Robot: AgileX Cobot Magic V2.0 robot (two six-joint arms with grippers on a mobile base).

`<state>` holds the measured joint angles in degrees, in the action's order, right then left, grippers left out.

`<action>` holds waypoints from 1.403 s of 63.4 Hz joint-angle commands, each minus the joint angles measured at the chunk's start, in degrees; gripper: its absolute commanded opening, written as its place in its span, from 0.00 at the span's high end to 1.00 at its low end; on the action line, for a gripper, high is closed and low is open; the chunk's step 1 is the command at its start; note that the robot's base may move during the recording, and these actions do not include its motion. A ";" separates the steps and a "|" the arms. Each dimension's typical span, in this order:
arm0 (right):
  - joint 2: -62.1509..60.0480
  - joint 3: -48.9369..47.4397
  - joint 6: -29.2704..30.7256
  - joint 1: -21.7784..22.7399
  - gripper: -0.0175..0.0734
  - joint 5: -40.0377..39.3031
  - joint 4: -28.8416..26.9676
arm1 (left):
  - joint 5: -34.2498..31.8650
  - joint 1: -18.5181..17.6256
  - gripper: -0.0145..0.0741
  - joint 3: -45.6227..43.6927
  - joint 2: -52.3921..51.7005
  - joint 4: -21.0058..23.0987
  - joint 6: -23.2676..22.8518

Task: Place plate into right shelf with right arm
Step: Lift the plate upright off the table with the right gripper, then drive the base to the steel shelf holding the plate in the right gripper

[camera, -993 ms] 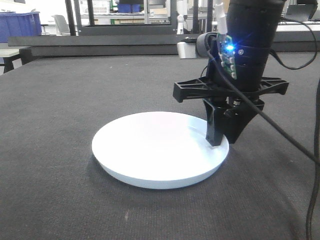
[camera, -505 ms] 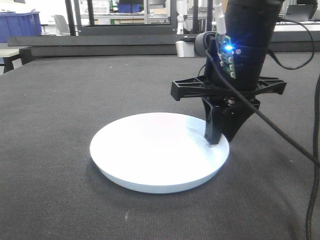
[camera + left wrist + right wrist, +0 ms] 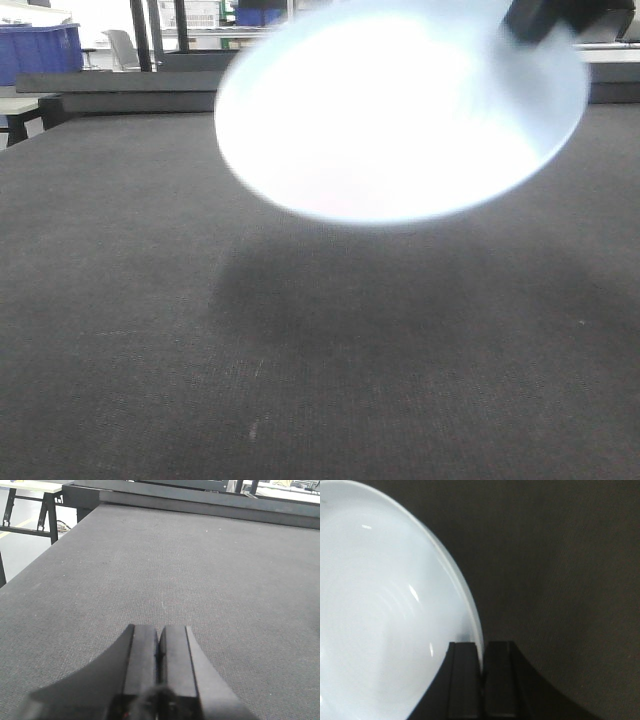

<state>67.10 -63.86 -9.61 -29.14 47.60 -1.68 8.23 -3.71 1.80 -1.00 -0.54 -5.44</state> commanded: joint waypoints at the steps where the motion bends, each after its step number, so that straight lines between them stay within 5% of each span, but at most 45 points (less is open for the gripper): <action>1: -10.36 3.20 -0.17 0.02 0.75 -7.41 0.33 | -4.83 -0.38 0.89 0.57 -0.24 0.13 -0.34; 35: -57.64 32.84 -0.11 0.02 0.75 -35.81 2.68 | -4.83 -0.38 0.89 0.57 -0.24 0.13 -0.34; 45: -58.59 36.53 -0.11 0.02 0.75 -42.65 2.68 | -4.83 -0.38 0.89 0.57 -0.24 0.13 -0.34; 89: -58.59 36.60 -0.11 0.02 0.75 -42.08 2.68 | -4.83 -0.38 0.89 0.57 -0.24 0.13 -0.34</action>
<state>7.89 -25.58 -9.61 -29.14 11.57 0.38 8.23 -3.71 1.80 -1.00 -0.54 -5.44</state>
